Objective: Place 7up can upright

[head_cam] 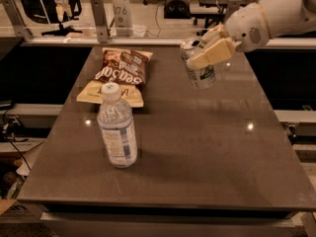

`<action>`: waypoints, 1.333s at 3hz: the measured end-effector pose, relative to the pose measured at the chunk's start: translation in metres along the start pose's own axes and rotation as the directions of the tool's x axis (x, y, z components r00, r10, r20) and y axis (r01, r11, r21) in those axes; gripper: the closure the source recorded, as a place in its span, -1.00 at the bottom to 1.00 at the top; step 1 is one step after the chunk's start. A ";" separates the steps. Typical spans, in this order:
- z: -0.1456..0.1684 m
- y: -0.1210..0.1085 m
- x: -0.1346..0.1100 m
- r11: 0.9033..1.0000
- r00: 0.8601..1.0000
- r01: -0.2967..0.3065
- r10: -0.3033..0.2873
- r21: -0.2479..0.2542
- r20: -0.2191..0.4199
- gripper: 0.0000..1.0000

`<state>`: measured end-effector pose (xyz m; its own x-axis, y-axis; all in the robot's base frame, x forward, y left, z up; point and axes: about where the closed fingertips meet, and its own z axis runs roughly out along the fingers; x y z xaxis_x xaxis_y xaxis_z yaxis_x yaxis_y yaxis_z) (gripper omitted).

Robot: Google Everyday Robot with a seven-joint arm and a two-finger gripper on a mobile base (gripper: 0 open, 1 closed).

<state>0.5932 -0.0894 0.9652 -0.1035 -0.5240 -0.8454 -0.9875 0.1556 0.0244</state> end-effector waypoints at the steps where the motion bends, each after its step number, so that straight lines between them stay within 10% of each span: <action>1: -0.001 0.006 0.006 0.999 0.990 -0.045 0.043 0.014 0.133 1.00; 4: 0.009 0.016 0.029 0.998 0.936 -0.063 0.048 0.031 0.348 1.00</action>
Offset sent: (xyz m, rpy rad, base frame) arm -0.0180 -0.0180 -0.0158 0.3792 -0.0231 -0.1019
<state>0.5756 -0.0943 0.9360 -0.1032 -0.1912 -0.9761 -0.9749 0.2143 0.0611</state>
